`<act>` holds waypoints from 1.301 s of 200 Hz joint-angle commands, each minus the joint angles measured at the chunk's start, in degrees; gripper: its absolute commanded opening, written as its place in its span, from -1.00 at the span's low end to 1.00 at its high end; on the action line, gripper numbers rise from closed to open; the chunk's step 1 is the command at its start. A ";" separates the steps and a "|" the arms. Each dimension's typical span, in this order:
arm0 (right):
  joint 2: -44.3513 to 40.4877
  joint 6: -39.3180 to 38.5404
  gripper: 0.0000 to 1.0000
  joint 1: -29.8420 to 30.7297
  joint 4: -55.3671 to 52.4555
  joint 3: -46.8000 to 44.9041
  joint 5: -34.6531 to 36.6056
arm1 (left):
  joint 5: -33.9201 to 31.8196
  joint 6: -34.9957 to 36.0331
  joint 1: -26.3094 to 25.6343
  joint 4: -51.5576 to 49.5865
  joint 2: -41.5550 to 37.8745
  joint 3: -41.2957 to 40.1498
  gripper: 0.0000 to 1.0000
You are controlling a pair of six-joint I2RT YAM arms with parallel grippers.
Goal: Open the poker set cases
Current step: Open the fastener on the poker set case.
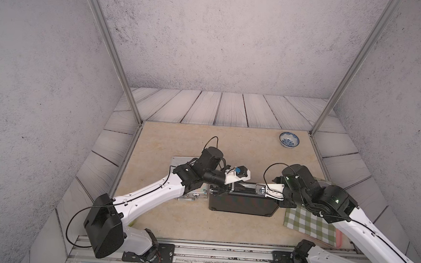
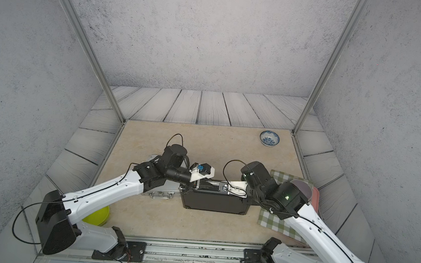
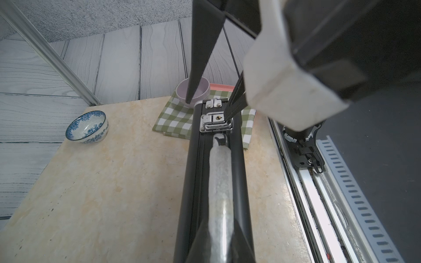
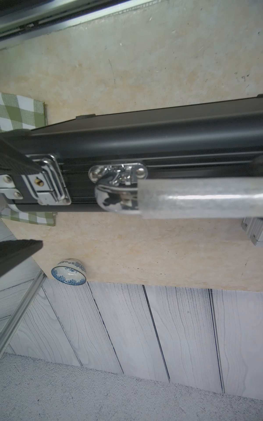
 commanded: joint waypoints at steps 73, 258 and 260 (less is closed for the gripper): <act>-2.14 0.68 -0.05 0.39 -2.79 -1.17 -2.26 | 0.64 0.97 -0.22 3.14 -0.03 0.39 -1.00; -3.38 -3.59 -0.10 1.69 5.02 -3.90 6.31 | 5.49 5.21 -0.79 -3.53 0.58 1.61 -1.00; -3.42 -3.60 -0.10 1.71 5.09 -3.98 6.39 | 5.59 5.18 -0.83 -3.54 0.58 1.55 -1.00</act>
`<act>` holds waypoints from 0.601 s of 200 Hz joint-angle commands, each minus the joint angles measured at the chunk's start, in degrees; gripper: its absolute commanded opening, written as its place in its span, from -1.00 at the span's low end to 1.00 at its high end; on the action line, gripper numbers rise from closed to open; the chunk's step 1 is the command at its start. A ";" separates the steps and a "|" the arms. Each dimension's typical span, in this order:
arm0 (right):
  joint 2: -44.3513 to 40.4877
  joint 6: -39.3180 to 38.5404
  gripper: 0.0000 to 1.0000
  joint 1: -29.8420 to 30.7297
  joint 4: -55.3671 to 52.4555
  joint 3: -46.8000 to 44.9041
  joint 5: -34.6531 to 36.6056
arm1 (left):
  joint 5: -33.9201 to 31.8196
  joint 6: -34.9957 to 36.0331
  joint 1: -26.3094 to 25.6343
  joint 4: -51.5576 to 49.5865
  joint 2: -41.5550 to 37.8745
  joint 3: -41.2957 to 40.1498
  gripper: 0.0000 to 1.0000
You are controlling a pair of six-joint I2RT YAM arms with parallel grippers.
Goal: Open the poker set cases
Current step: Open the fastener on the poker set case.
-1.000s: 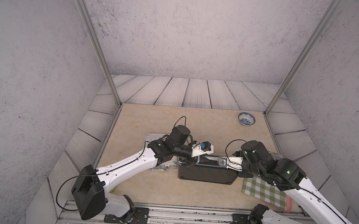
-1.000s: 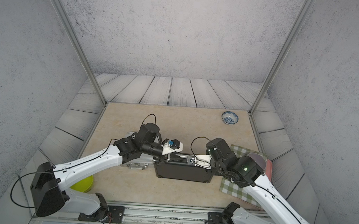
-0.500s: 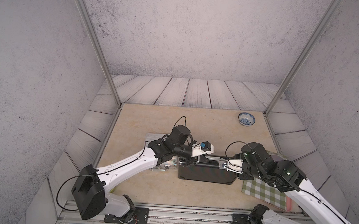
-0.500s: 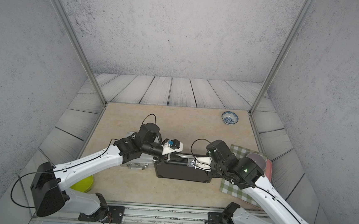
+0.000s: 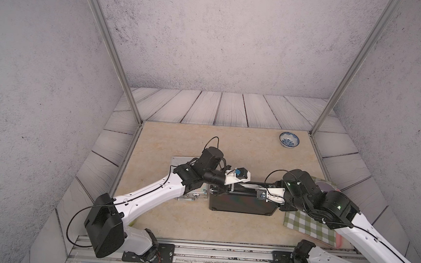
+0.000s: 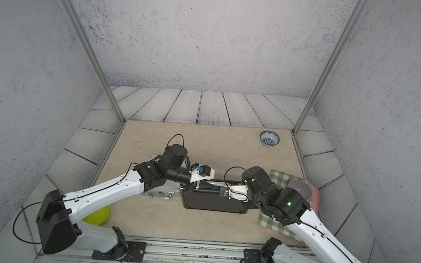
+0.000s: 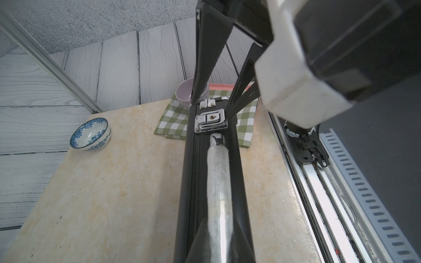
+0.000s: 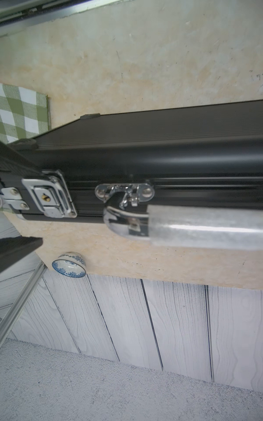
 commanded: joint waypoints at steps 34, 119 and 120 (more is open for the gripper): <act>-2.35 -3.40 -0.10 1.47 8.24 -4.34 6.36 | 7.19 1.48 -0.81 -3.33 0.41 1.38 -1.00; -5.78 -11.86 -0.09 5.72 23.52 -10.35 16.24 | 13.03 3.31 -0.82 -6.89 0.69 2.49 -1.00; -5.78 -11.89 -0.09 5.72 23.66 -10.37 16.35 | 13.10 3.30 -0.82 -6.90 0.69 2.47 -1.00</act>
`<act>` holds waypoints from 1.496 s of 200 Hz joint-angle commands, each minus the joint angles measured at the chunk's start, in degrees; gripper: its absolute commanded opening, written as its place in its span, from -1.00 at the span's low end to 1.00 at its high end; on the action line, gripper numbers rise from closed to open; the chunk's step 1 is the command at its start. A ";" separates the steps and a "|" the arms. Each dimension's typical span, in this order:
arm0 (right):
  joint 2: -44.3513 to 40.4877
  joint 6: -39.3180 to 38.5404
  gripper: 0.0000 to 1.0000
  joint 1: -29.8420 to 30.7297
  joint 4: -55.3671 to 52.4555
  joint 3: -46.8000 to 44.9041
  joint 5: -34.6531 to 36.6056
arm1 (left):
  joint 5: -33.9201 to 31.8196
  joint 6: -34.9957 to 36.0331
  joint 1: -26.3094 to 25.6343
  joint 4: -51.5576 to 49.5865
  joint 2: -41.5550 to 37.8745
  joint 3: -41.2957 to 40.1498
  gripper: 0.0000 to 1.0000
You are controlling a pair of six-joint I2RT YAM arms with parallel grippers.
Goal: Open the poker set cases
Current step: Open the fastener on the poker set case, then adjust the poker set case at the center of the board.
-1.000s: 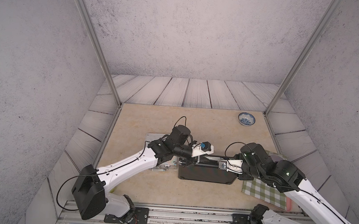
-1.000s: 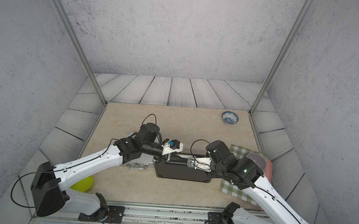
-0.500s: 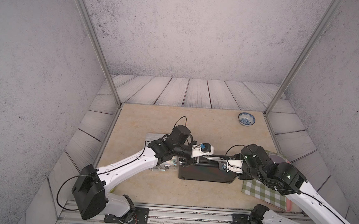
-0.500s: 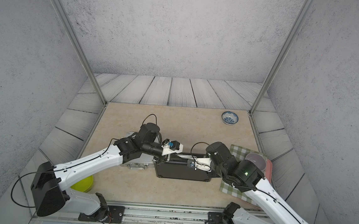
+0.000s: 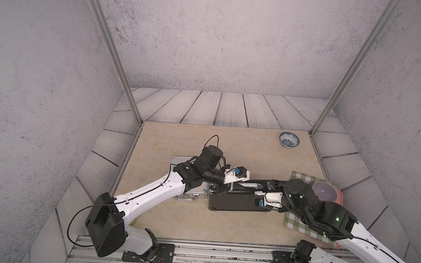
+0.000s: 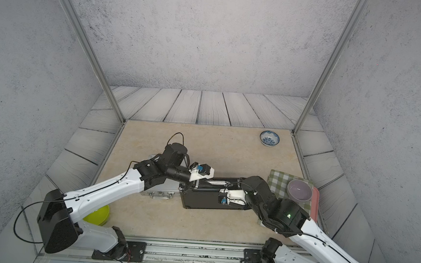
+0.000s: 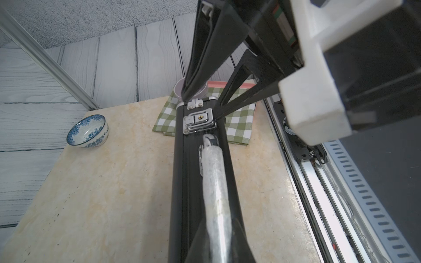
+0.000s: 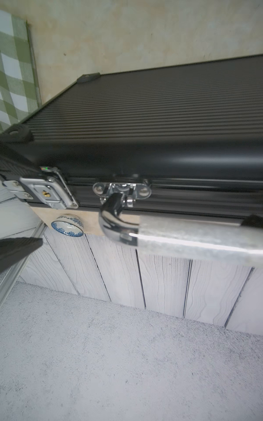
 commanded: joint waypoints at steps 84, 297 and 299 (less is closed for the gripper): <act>1.38 -4.54 -0.09 0.43 19.95 0.03 10.87 | 13.22 3.93 -1.85 -6.83 -0.09 1.71 -1.00; 11.71 27.72 0.42 0.24 -20.26 14.53 -24.03 | 5.20 1.77 -3.31 0.00 -1.43 0.35 -1.00; 11.75 27.72 0.42 0.19 -19.98 14.37 -23.88 | 5.07 2.22 -3.39 -0.32 -1.48 0.37 -1.00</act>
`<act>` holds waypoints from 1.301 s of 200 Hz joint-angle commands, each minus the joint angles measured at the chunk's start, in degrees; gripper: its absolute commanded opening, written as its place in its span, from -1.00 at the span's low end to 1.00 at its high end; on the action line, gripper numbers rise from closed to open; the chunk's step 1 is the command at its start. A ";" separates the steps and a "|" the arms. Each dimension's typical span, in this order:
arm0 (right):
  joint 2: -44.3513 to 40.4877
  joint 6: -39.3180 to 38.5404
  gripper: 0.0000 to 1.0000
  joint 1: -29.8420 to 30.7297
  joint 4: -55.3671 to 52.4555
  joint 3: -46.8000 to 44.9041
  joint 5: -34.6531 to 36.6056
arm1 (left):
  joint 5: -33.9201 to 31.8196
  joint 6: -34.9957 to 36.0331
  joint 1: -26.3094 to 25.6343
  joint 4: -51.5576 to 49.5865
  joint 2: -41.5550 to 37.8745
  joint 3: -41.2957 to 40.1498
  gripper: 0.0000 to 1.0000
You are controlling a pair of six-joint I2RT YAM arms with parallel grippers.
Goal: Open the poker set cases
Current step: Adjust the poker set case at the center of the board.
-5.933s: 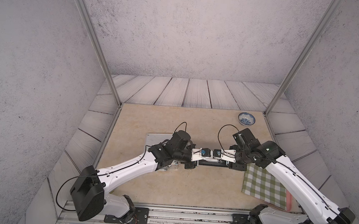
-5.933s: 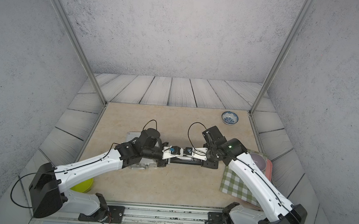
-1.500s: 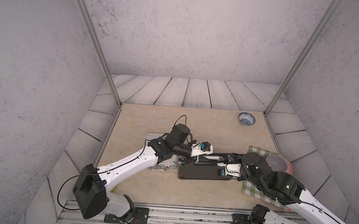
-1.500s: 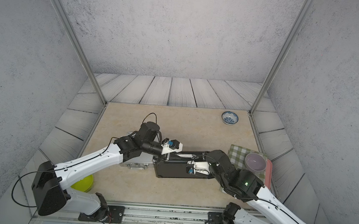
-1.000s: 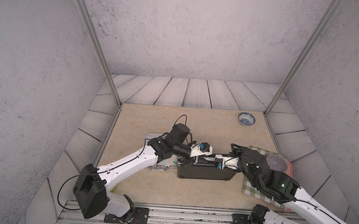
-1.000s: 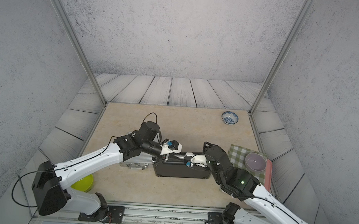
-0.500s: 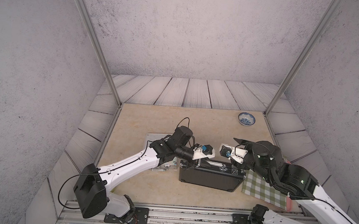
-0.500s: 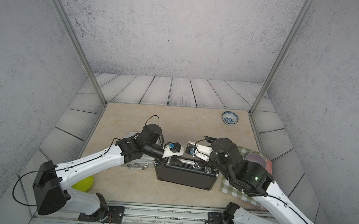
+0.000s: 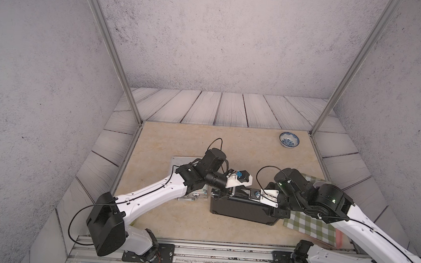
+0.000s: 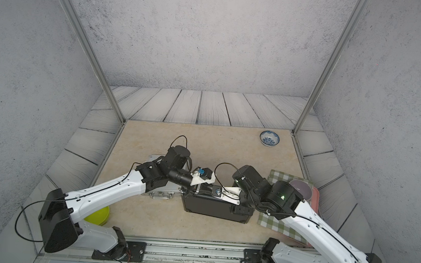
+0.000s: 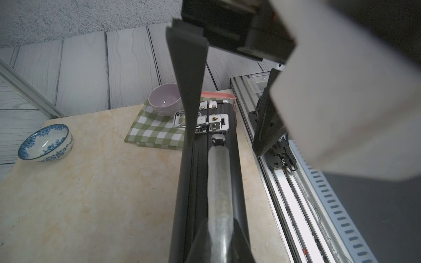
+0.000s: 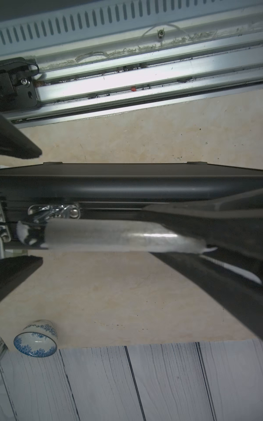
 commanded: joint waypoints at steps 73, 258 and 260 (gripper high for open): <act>-0.42 1.02 0.43 -1.05 5.97 -6.86 -2.01 | -2.15 9.35 -2.91 2.83 -5.27 -3.31 -1.00; 0.05 3.17 0.33 -3.51 0.63 -9.63 -8.22 | -20.55 19.18 -10.35 29.92 -15.81 -20.19 -1.00; 0.17 3.24 0.34 -3.45 0.43 -9.57 -8.37 | -20.62 19.37 -10.44 29.99 -15.92 -20.36 -1.00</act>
